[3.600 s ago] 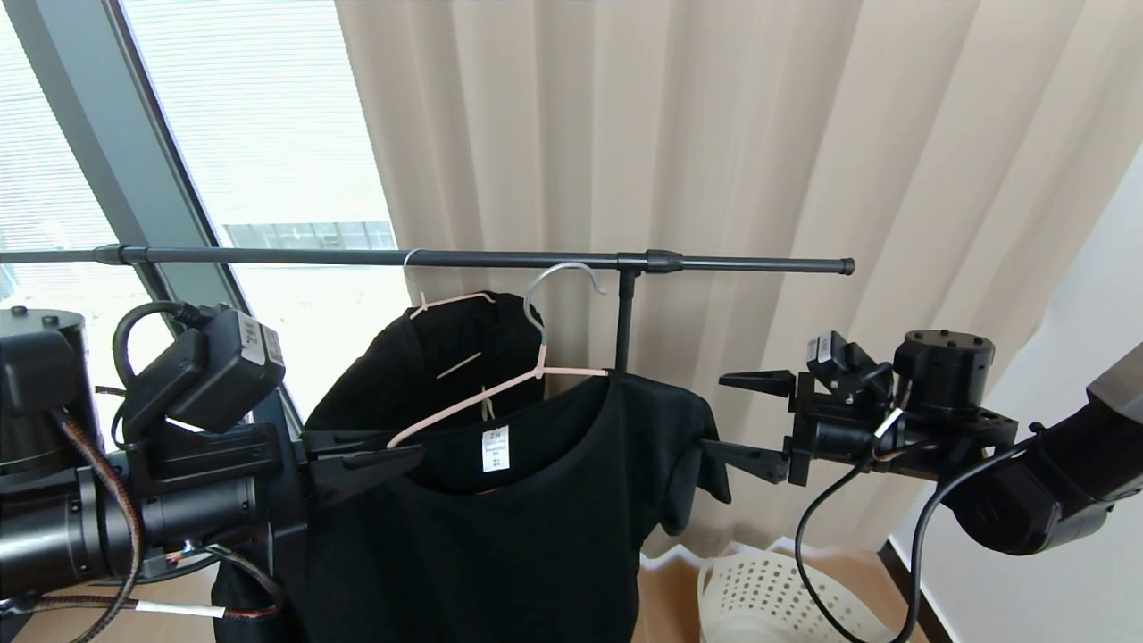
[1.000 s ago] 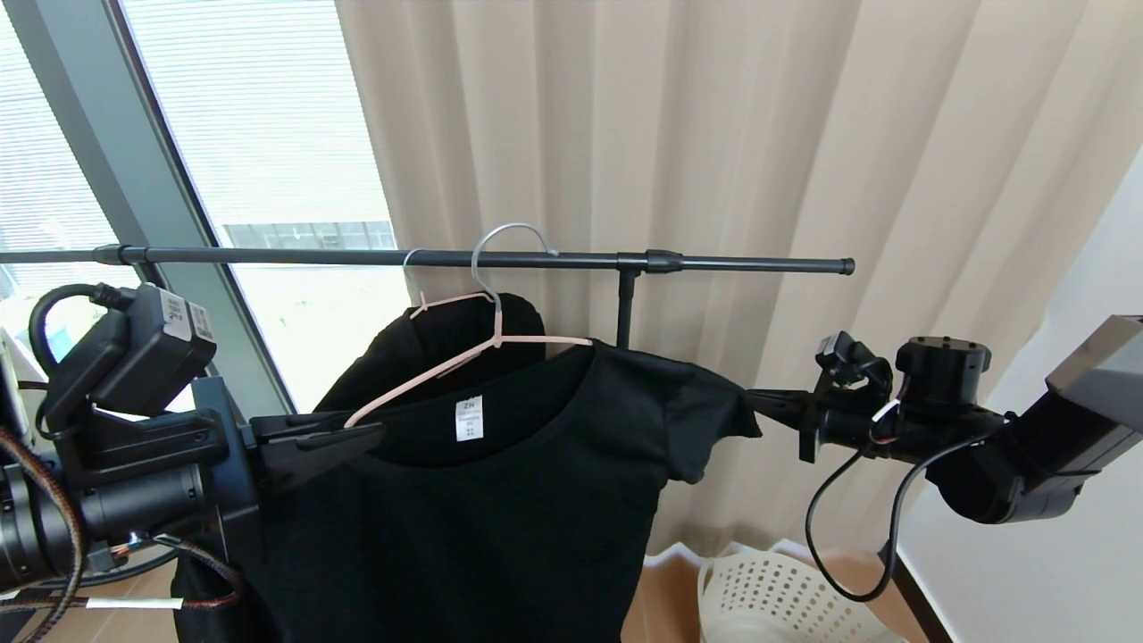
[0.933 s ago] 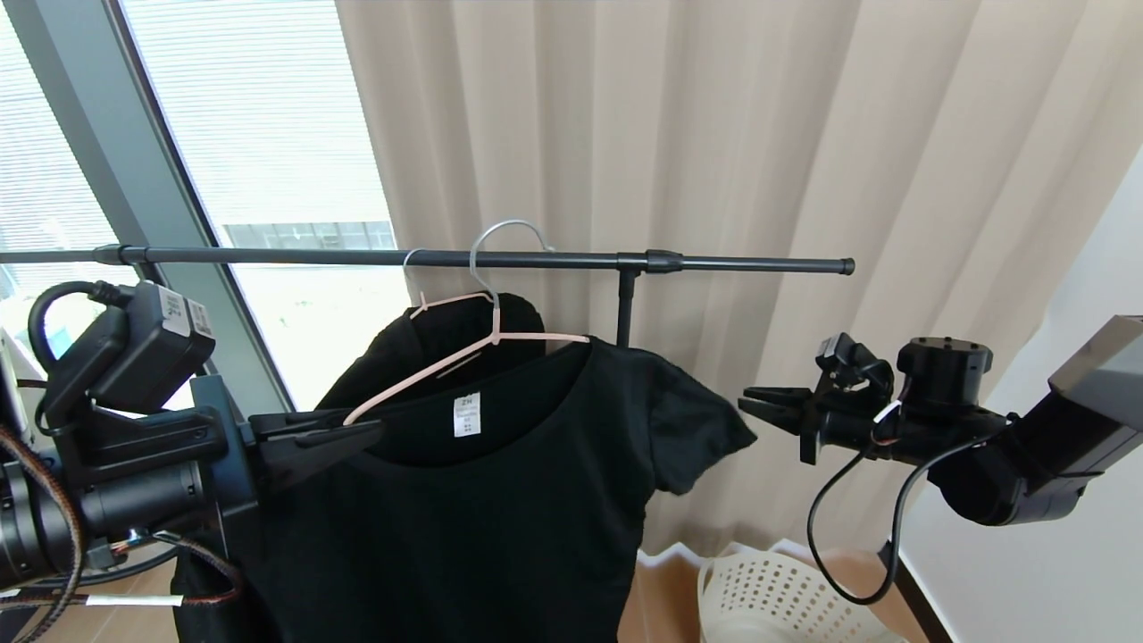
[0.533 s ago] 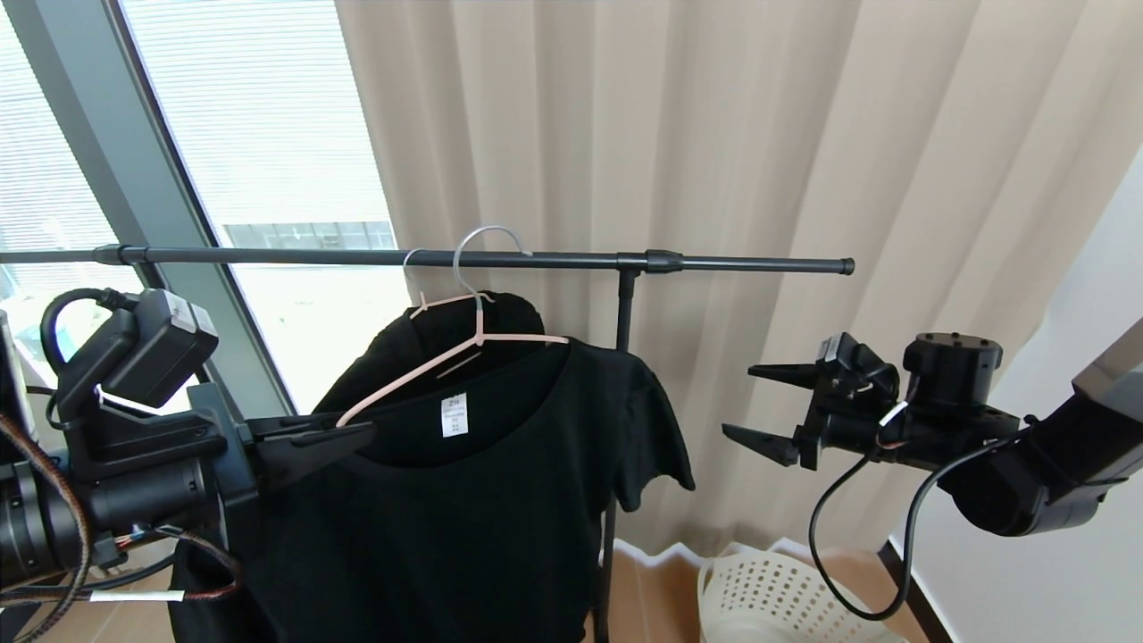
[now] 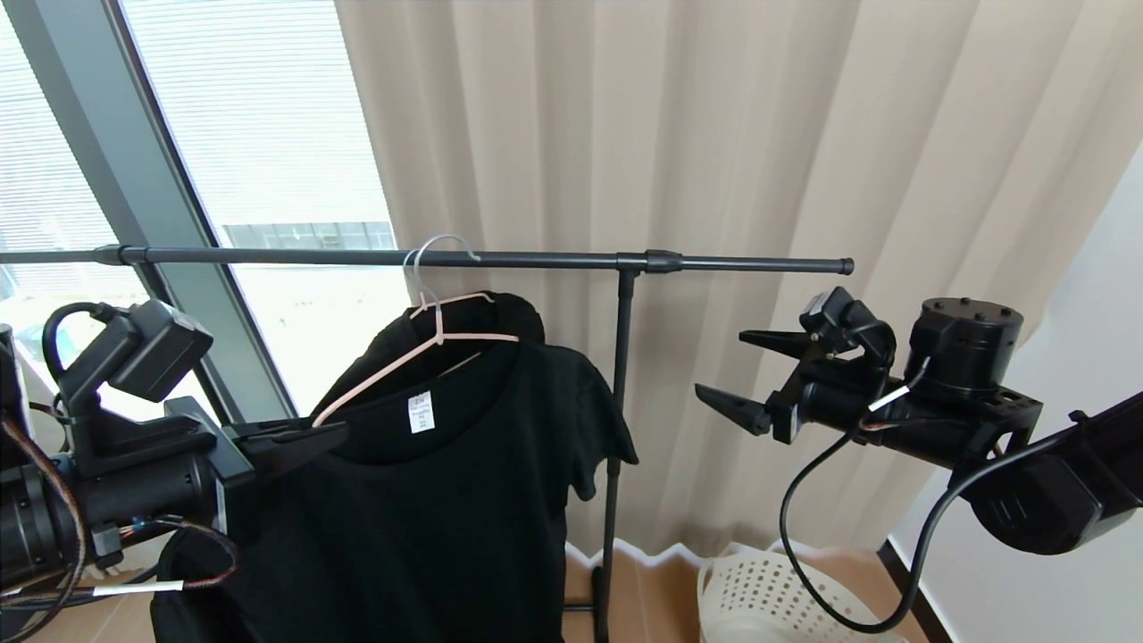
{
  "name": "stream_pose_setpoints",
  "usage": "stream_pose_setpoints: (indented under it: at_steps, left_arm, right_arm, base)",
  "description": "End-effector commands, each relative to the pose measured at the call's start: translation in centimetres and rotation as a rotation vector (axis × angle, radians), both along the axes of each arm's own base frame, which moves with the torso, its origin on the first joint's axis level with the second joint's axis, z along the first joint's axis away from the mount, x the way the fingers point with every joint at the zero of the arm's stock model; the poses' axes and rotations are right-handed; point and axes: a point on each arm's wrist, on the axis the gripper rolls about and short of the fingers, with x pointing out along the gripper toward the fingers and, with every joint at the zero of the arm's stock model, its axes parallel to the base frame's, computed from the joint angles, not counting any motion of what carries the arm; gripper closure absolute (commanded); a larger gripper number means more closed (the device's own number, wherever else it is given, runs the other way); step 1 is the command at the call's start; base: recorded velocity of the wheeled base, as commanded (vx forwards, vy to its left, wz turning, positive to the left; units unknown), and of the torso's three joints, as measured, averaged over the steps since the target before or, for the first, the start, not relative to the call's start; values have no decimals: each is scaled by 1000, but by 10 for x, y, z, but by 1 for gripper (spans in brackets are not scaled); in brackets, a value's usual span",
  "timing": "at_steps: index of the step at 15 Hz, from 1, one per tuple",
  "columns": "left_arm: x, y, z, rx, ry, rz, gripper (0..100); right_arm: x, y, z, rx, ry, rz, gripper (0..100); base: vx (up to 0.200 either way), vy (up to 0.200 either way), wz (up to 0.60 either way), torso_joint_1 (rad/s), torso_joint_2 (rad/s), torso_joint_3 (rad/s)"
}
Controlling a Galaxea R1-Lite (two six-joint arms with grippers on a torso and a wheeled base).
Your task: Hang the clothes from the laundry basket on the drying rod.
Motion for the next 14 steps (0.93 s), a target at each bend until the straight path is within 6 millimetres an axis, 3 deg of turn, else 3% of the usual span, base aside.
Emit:
stream_pose_setpoints:
  at_steps: [1, 10, 14]
  left_arm:
    - [3, 0, -3, 12, 13, 32, 100]
    - [30, -19, -9, -46, 127, 125, 100]
    - [31, -22, -12, -46, 128, 112, 100]
  right_arm:
    - [-9, 6, 16, 20, -41, 19, 0]
    - [-8, 6, 14, 18, -37, 16, 0]
    - [-8, 6, 15, 18, -39, 16, 0]
  base:
    - [0, 0, 0, 0, 0, 0]
    - [0, 0, 0, 0, 0, 0]
    - [0, 0, 0, 0, 0, 0]
